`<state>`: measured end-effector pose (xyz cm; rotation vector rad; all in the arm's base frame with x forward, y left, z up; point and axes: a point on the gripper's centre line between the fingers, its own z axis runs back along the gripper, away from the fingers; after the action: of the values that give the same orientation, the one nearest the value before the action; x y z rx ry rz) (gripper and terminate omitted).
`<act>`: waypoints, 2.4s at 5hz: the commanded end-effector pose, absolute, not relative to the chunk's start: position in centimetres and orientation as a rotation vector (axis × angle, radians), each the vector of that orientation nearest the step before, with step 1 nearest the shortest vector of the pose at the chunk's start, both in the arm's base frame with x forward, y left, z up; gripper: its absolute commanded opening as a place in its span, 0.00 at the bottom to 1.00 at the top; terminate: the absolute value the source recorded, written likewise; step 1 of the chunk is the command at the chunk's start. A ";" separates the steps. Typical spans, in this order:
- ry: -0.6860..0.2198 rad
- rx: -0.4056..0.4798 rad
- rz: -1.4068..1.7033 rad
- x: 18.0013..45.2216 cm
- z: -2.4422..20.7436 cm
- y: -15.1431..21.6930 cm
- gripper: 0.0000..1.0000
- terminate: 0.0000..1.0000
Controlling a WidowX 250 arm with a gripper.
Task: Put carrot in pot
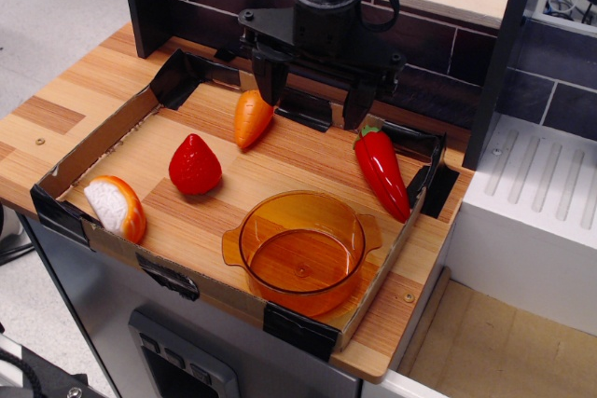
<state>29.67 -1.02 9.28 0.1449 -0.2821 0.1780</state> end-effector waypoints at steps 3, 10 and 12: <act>-0.398 0.116 0.245 33.4 10.1 5.1 1.00 0.00; -0.203 0.092 0.230 35.2 1.5 8.2 1.00 0.00; -0.237 0.058 0.193 34.8 2.7 7.6 0.00 0.00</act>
<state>34.00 7.24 0.60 0.0427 -0.1676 0.1995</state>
